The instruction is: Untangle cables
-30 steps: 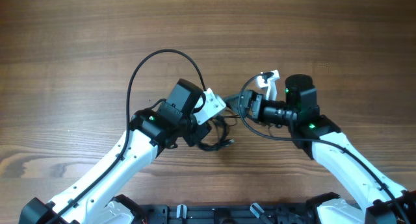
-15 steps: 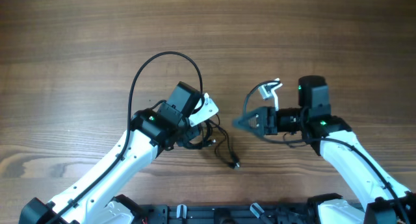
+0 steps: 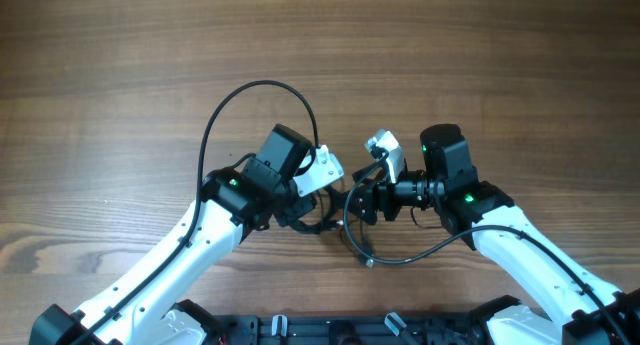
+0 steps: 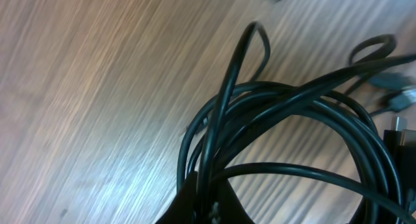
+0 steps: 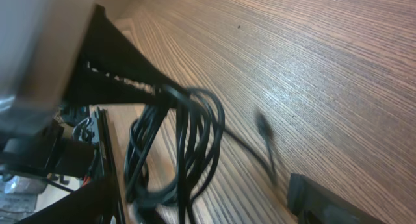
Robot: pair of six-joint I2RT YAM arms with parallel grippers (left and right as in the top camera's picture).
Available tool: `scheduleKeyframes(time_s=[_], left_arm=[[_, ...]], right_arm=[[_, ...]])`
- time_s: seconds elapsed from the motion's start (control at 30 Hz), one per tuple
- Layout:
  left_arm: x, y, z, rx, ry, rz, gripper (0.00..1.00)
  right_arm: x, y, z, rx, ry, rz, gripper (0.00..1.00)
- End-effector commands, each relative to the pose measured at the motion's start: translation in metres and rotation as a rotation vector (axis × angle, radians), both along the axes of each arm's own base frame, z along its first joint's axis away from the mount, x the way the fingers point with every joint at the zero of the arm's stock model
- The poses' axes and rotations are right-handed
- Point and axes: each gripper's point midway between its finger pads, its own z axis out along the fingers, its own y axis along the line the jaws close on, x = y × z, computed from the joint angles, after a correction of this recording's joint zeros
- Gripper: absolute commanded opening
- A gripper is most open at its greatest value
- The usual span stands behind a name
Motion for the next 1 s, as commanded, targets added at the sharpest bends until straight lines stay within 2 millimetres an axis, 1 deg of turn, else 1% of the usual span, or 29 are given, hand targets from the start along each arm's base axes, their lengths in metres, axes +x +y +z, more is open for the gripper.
scheduleKeyframes(time_s=[0.0,0.03,0.07,0.17,0.2,0.23,0.27,0.3,0.33,0.37,0.4,0.43,0.47,0.5,0.53,0.57,0.63,0.67,0.73,0.77,0.83,0.87,0.9,0.97], left_arm=[[-0.008,-0.028,0.017,-0.152,0.012,-0.089,0.04],[-0.006,-0.03,0.019,-0.16,-0.001,-0.09,0.04],[-0.002,-0.032,0.022,-0.173,-0.021,-0.091,0.04],[0.008,-0.04,0.034,-0.217,-0.081,-0.092,0.04],[0.009,-0.045,0.04,-0.247,-0.094,-0.102,0.04],[0.008,-0.049,0.046,-0.276,-0.101,-0.118,0.04],[0.007,-0.053,0.05,-0.301,-0.103,-0.133,0.04],[0.006,-0.055,0.051,-0.312,-0.099,-0.14,0.04],[0.005,-0.055,0.051,-0.312,-0.097,-0.141,0.04],[0.005,-0.054,0.051,-0.31,-0.094,-0.141,0.04],[0.004,-0.054,0.05,-0.308,-0.091,-0.14,0.04],[0.004,-0.054,0.049,-0.306,-0.088,-0.14,0.04],[0.004,-0.053,0.049,-0.305,-0.09,-0.139,0.04],[0.005,-0.053,0.05,-0.302,-0.096,-0.133,0.06],[0.008,-0.052,0.05,-0.305,-0.095,-0.106,0.18],[0.013,-0.05,0.052,-0.314,-0.098,-0.057,0.69],[0.027,-0.041,0.059,-0.356,-0.101,0.085,0.8],[0.037,-0.035,0.066,-0.403,-0.097,0.179,1.0],[0.054,-0.019,0.078,-0.513,-0.062,0.387,1.0],[0.062,-0.008,0.083,-0.578,-0.028,0.516,1.0],[0.074,0.016,0.085,-0.734,0.108,0.858,1.0],[0.074,0.022,0.083,-0.806,0.211,1.002,1.0],[0.068,0.019,0.079,-0.87,0.361,1.097,1.0],[0.058,0.007,0.078,-0.878,0.455,1.061,1.0]], right_arm=[[-0.01,0.007,0.008,0.052,-0.009,0.079,0.94],[-0.012,0.007,0.009,0.059,-0.007,0.086,0.94],[-0.012,0.007,0.009,0.058,0.0,0.081,1.0],[-0.011,0.008,0.009,0.062,0.005,0.078,0.99],[-0.011,0.007,0.009,0.061,0.005,0.078,0.95],[-0.011,0.008,0.009,0.062,0.01,0.076,0.87],[-0.011,0.008,0.01,0.068,0.032,0.062,0.71],[-0.009,0.008,0.011,0.076,0.052,0.048,0.58],[-0.008,0.009,0.013,0.084,0.068,0.036,0.47],[-0.007,0.009,0.014,0.092,0.079,0.025,0.38],[-0.005,0.01,0.016,0.1,0.09,0.015,0.22],[-0.005,0.01,0.017,0.106,0.107,0.004,0.12],[-0.004,0.01,0.017,0.108,0.119,-0.003,0.04],[-0.004,0.01,0.017,0.108,0.127,-0.008,0.04],[-0.002,0.009,0.016,0.103,0.146,-0.031,0.04],[0.0,0.008,0.014,0.096,0.161,-0.056,0.04],[0.011,0.003,0.007,0.067,0.195,-0.149,0.04],[0.019,-0.001,0.004,0.053,0.227,-0.224,0.04],[0.032,-0.006,0.003,0.062,0.283,-0.338,0.04],[0.038,-0.006,0.007,0.086,0.298,-0.379,0.04],[0.047,-0.003,0.019,0.146,0.305,-0.407,0.04],[0.05,-0.002,0.024,0.173,0.315,-0.419,0.04],[0.055,0.0,0.035,0.229,0.339,-0.445,0.04],[0.06,0.002,0.045,0.282,0.371,-0.467,0.04]])
